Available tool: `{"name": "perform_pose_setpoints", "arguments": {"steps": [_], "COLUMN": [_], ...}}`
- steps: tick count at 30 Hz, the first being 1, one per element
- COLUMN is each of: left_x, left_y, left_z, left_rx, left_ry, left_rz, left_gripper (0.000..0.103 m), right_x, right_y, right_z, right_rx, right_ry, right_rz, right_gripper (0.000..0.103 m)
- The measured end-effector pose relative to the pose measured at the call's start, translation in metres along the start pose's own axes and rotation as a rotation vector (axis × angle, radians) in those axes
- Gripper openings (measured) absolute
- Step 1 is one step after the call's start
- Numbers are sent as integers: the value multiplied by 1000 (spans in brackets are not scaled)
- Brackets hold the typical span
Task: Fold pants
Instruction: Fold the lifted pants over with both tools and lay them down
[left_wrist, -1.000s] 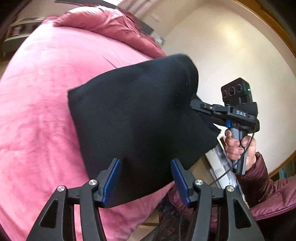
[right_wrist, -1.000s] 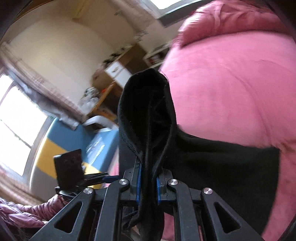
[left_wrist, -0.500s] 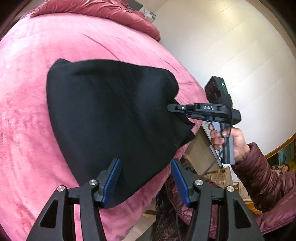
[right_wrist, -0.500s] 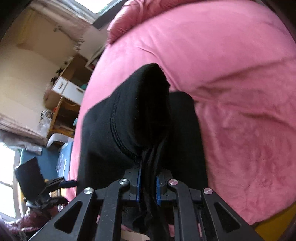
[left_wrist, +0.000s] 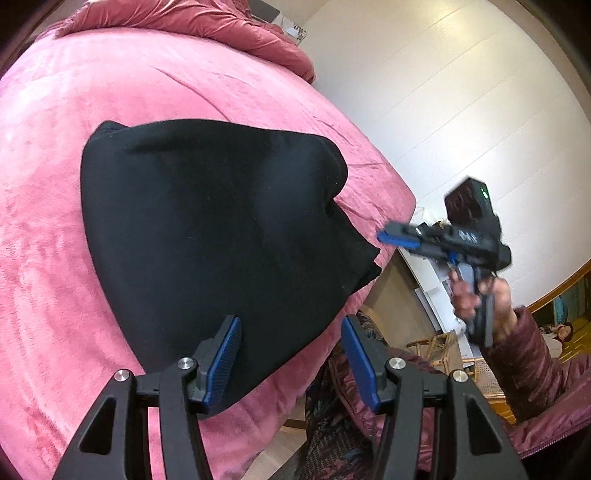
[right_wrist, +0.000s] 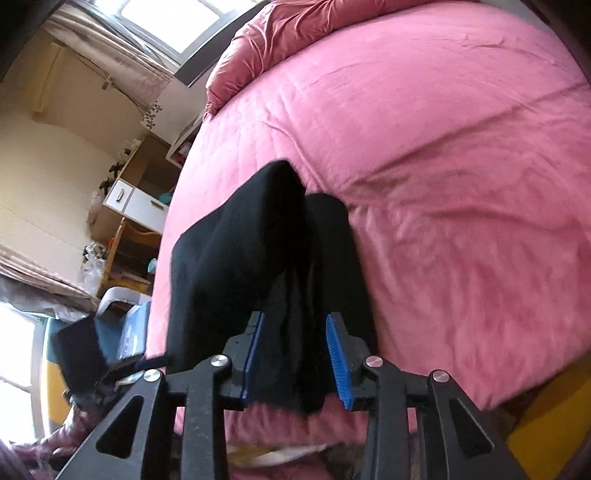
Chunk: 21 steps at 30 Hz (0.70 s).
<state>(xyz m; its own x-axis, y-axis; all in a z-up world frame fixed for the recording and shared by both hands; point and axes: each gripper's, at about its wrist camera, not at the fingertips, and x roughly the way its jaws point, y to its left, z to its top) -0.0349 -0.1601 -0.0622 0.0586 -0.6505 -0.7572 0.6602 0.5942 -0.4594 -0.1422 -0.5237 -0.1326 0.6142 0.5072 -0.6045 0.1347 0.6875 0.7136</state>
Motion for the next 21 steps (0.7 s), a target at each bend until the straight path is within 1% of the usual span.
{"name": "perform_pose_setpoints", "arguments": {"steps": [2, 5, 7, 8, 9, 11, 12, 13, 14, 16, 18, 19, 21], "left_x": [-3, -7, -6, -5, -4, -1, -1, -2, -5, -8, -8, -6, 0], "left_y": [-1, 0, 1, 0, 0, -1, -2, -3, -4, -3, -2, 1, 5], "left_z": [0, 0, 0, 0, -1, -3, -4, -4, -5, -5, -3, -3, -2], "left_rx": [19, 36, 41, 41, 45, 53, 59, 66, 71, 72, 64, 54, 36], "left_ry": [-15, -27, -22, -18, -13, -4, -1, -4, -11, -21, -21, -17, 1], "left_rz": [27, 49, 61, 64, 62, 70, 72, 70, 68, 66, 68, 74, 87], "left_gripper": [57, 57, 57, 57, 57, 57, 57, 57, 57, 57, 57, 57, 57], "right_x": [-2, 9, 17, 24, 30, 38, 42, 43, 41, 31, 23, 22, 25], "right_y": [4, 9, 10, 8, 5, 2, 2, 4, 7, 15, 20, 17, 9], "right_z": [-14, -29, -32, -32, -31, -27, -26, -26, -26, -30, -35, -37, -38], "right_rx": [16, 40, 55, 82, 106, 129, 135, 126, 116, 82, 55, 64, 71], "right_ry": [16, 40, 40, 44, 38, 22, 22, 16, 6, -16, -20, -15, -9], "right_rz": [19, 31, 49, 54, 51, 56, 45, 21, 10, 3, -16, -14, -49], "right_gripper": [36, 36, 36, 36, 39, 39, 35, 16, 9, 8, 8, 8, 8]}}
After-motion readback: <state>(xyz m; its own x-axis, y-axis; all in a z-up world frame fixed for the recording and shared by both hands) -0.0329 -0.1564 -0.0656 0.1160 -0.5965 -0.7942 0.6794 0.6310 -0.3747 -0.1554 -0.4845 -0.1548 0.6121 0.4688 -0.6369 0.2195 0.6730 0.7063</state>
